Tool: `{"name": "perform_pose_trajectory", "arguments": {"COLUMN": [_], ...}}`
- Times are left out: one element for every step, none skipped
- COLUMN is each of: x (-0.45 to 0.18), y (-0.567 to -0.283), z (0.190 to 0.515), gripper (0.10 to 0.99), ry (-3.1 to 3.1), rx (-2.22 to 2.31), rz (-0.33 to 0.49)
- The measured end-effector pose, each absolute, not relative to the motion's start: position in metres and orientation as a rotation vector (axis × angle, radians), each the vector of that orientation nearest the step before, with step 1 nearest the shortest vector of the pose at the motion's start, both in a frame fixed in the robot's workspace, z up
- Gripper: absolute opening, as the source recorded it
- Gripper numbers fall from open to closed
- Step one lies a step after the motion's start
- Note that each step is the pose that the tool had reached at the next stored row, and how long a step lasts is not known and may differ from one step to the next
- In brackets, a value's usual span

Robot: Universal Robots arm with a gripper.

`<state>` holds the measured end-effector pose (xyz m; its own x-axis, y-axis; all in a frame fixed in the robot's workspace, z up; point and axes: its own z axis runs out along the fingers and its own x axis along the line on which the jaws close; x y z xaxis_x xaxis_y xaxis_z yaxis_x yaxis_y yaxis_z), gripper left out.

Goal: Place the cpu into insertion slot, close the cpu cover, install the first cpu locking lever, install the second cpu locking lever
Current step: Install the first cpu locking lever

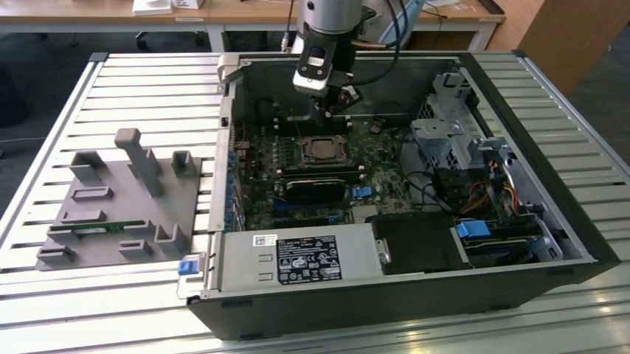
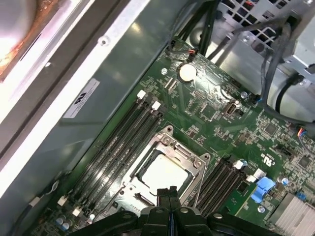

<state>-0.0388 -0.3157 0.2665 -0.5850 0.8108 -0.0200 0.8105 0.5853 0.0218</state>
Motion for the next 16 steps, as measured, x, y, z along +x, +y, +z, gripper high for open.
{"name": "perform_pose_trajectory", "arguments": {"x": [-0.0388, -0.0389, -0.0388, -0.0388, -0.0388, -0.0388, -0.0388, -0.0388, -0.0388, -0.0388, -0.0388, -0.0388, -0.0388, -0.0388, -0.0388, -0.0389], "y": [-0.3157, -0.3157, -0.3157, -0.3157, -0.3157, -0.3157, -0.3157, -0.3157, -0.3157, -0.3157, -0.3157, -0.3157, -0.3157, -0.3157, -0.3157, -0.3157], "z": [0.2665, 0.2665, 0.2665, 0.2665, 0.2665, 0.2665, 0.2665, 0.2665, 0.2665, 0.2665, 0.2665, 0.2665, 0.2665, 0.2665, 0.2665, 0.2665], "gripper": [0.106, 0.106, 0.106, 0.106, 0.106, 0.106, 0.106, 0.106, 0.106, 0.106, 0.106, 0.106, 0.106, 0.106, 0.106, 0.106], "ry": [2.778, 2.785, 2.791, 2.797, 2.804, 2.811, 2.818, 2.826, 2.833, 2.84, 2.848, 2.855, 2.862, 2.869, 2.876, 2.883], "rx": [1.406, 1.394, 1.381, 1.368, 1.355, 1.341, 1.325, 1.309, 1.294, 1.278, 1.261, 1.245, 1.229, 1.213, 1.197, 1.18], "rz": [0.016, 0.017, 0.017, 0.017, 0.017, 0.017, 0.018, 0.018, 0.018, 0.018, 0.019, 0.019, 0.019, 0.019, 0.019, 0.02]}}
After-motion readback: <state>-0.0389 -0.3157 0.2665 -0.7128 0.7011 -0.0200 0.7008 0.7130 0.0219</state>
